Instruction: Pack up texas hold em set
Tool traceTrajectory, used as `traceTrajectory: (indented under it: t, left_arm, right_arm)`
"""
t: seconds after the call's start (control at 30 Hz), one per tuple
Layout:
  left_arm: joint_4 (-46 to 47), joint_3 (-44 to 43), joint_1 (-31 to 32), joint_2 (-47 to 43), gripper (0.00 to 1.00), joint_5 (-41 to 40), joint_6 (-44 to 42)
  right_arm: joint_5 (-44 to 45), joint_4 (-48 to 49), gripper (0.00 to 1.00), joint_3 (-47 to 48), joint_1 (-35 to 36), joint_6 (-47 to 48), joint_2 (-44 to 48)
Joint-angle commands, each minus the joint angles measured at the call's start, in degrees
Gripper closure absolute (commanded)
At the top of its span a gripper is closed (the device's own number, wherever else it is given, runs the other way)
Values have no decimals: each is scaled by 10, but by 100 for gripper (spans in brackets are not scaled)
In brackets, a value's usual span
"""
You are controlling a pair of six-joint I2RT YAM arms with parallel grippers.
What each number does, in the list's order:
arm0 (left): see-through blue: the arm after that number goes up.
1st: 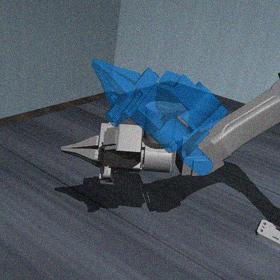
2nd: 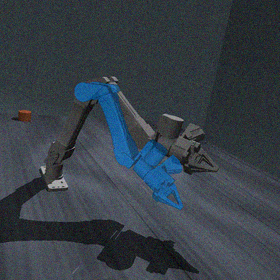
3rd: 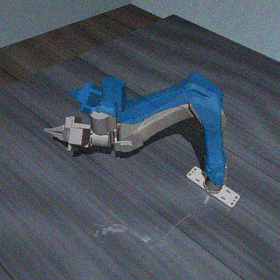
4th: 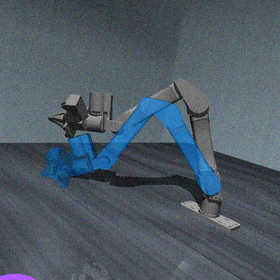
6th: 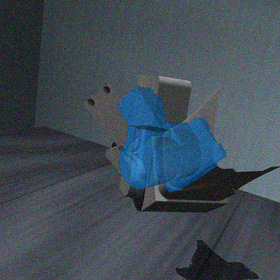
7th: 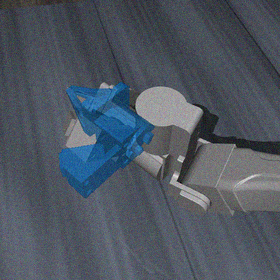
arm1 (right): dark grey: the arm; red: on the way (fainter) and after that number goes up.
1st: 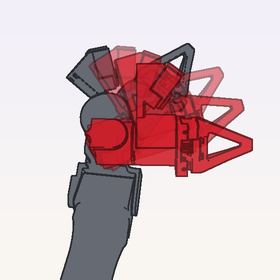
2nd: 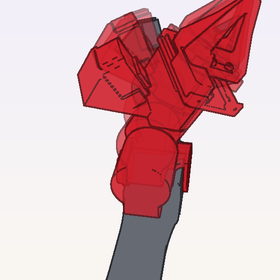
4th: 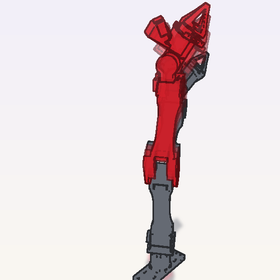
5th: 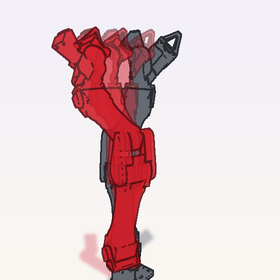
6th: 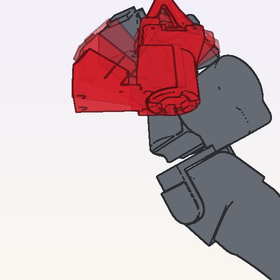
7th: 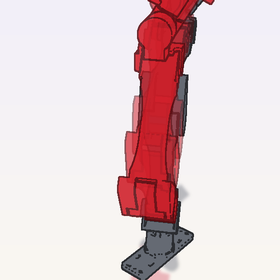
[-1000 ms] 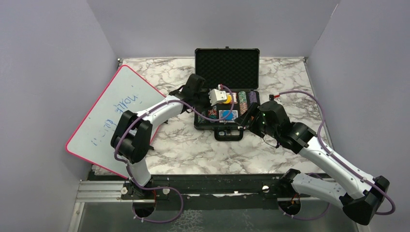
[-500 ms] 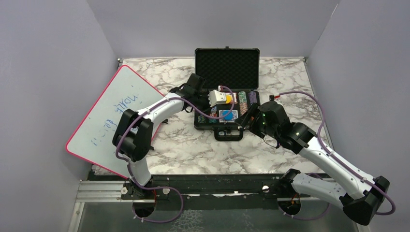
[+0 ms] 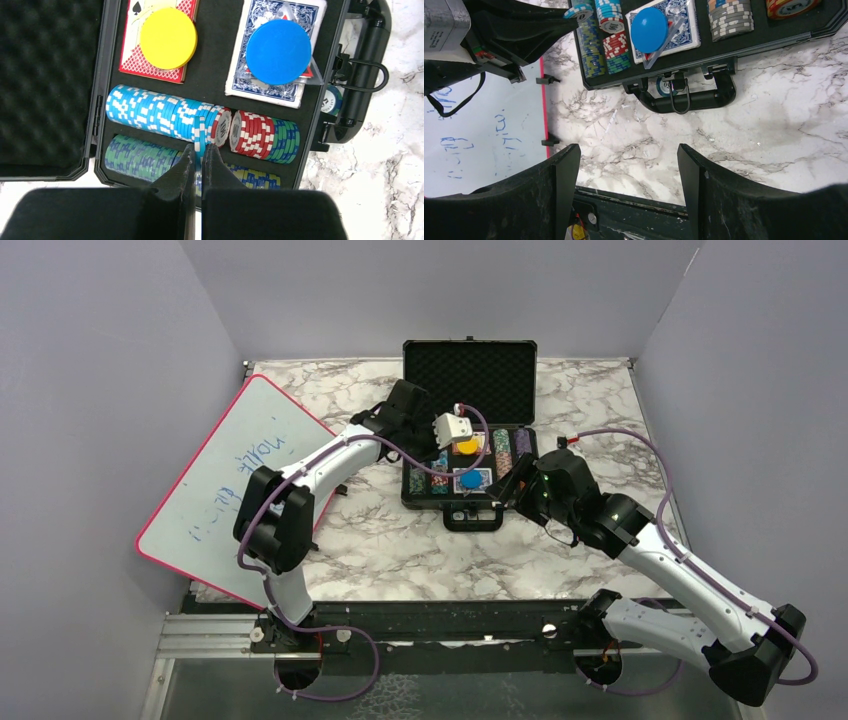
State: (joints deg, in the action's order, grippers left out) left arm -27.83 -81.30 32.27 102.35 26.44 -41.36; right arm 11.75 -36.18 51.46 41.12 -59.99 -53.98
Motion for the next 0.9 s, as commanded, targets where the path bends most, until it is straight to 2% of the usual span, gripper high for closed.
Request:
traceTrajectory:
  t: [0.0, 0.27, 0.6, 0.87]
  left_arm:
    - [19, -11, 2, 4, 100, -26, -12]
    - [30, -9, 5, 41, 100, -47, -11]
    - [-23, 33, 35, 18, 100, -46, -39]
    - [-33, 18, 36, 13, 100, -49, -38]
  right_arm:
    - [20, -7, 26, -3, -3, -7, 4]
    - [29, -13, 26, -2, -3, -4, 4]
    - [34, -8, 26, -1, -3, 0, -1]
    - [32, -7, 26, -2, -3, -1, -3]
